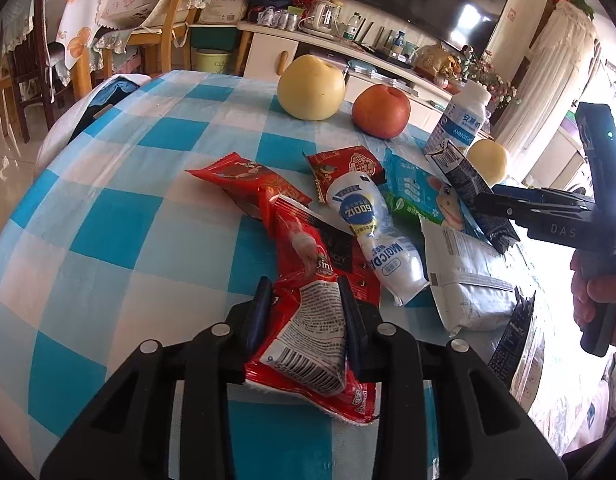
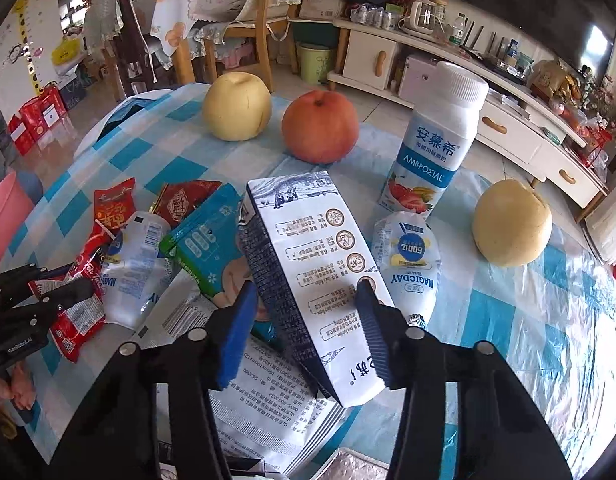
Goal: Collect trash
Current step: 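Grasp the red snack wrapper with the left tool while the right tool grasps the white milk carton, then lift the red wrapper with the left tool while the right tool lifts the milk carton, then carry both items over the pink bucket and open both tools to drop them, then swing both open tools back from the bucket to the table, then reach the left tool to the white plastic bottle while the right tool reaches the blue cow-print packet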
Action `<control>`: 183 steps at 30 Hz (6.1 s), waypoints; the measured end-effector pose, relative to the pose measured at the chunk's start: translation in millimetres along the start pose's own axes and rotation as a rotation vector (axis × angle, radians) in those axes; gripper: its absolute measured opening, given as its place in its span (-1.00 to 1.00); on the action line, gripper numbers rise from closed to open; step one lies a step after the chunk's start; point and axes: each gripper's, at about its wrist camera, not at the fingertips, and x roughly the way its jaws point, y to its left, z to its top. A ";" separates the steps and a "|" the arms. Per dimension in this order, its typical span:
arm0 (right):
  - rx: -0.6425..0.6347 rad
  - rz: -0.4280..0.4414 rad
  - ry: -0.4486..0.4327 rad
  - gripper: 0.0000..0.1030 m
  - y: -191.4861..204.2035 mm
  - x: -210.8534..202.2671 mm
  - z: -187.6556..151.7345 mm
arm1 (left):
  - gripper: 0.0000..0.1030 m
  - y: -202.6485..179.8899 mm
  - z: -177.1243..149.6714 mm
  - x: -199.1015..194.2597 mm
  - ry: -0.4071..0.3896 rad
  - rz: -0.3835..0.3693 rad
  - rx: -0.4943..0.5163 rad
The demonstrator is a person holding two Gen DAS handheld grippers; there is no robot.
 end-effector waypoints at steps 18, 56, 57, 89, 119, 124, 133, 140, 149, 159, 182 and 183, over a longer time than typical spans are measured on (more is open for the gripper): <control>-0.012 -0.071 -0.038 0.63 3.9 -7.9 -7.2 | -0.37 16.1 -4.8 -22.6 -0.043 -0.033 -0.058; 0.148 0.099 -0.140 0.31 36.2 -77.5 11.2 | -0.37 42.1 -2.6 -69.6 -0.187 -0.050 -0.117; 0.138 0.109 -0.143 0.31 43.9 -80.4 11.8 | -0.37 45.0 -2.6 -73.0 -0.196 -0.041 -0.120; -0.097 0.553 -0.124 0.31 356.7 -64.7 57.9 | -0.37 230.8 -40.3 -225.2 -0.575 0.520 -0.678; -0.037 0.474 -0.084 0.74 371.6 -43.0 45.8 | 0.78 250.6 -45.8 -237.2 -0.610 0.694 -0.693; -0.073 0.377 -0.113 0.74 342.8 -57.8 26.6 | 0.87 226.3 -37.6 -228.8 -0.599 0.699 -0.579; -0.135 0.257 -0.135 0.74 300.2 -86.4 0.1 | 0.88 184.0 -27.2 -211.3 -0.570 0.658 -0.396; -0.095 0.230 -0.174 0.76 267.0 -107.1 -7.5 | 0.88 153.1 -26.9 -197.9 -0.557 0.619 -0.305; -0.086 0.203 -0.179 0.77 239.2 -121.4 -19.7 | 0.90 113.4 -26.2 -177.0 -0.498 0.574 -0.188; -0.020 0.181 -0.239 0.77 186.9 -141.6 -35.8 | 0.90 74.6 -22.6 -154.2 -0.461 0.526 -0.084; 0.318 0.015 -0.297 0.78 4.6 -169.8 -52.9 | 0.90 9.6 -19.6 -105.9 -0.336 0.205 -0.046; 0.325 0.010 -0.294 0.78 -1.5 -169.7 -52.8 | 0.90 7.9 -18.8 -103.5 -0.331 0.190 -0.053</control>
